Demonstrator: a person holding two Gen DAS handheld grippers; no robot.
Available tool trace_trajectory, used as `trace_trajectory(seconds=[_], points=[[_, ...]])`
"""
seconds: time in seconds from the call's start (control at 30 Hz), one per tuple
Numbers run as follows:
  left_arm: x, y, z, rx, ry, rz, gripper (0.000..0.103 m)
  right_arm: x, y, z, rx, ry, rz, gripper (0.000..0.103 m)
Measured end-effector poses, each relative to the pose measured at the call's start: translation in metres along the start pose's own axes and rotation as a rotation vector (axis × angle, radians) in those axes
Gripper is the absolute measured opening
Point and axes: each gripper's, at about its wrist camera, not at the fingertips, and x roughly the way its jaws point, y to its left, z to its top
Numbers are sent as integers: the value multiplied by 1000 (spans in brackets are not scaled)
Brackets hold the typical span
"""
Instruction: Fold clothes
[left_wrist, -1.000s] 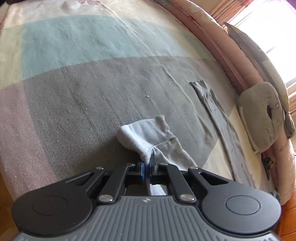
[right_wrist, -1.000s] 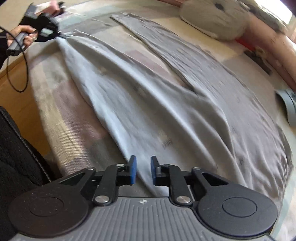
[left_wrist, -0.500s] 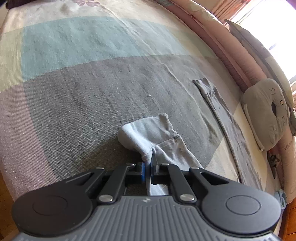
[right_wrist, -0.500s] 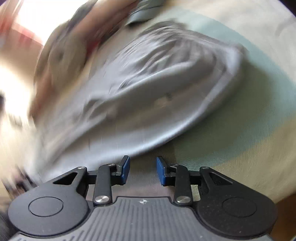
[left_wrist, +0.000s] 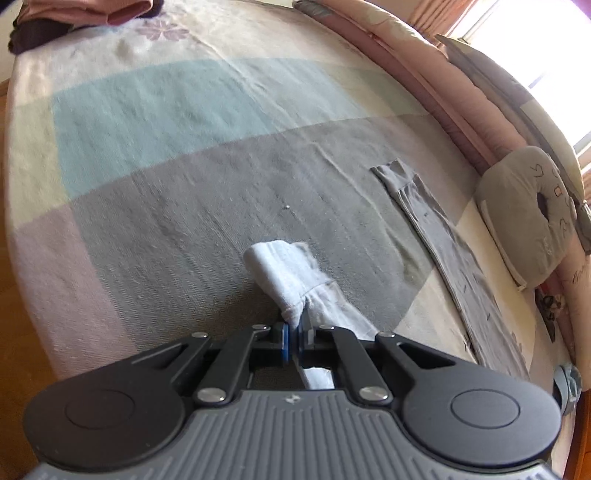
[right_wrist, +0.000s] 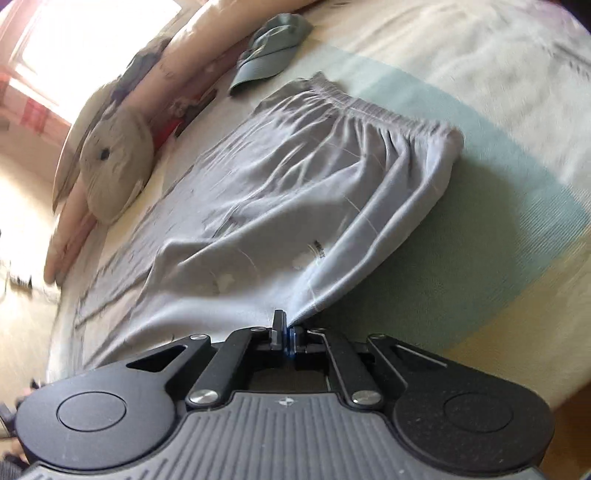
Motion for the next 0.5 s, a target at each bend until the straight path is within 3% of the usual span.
trace_trajectory(seconds=[0.2,0.3,0.37,0.5], points=[[3,33,3,-78,35,56,4,-3,-8,-16,18,102,-40,4],[13,39,-2,-86,58,76,4,0,-19,-20,60,95,-31,11],[13,37,-2,-69,54,81,4,-6,-28,-16,94,47,-38,24],[15,35,0,-59,56,86,4,-21,-50,0,136,-84,-92,28]])
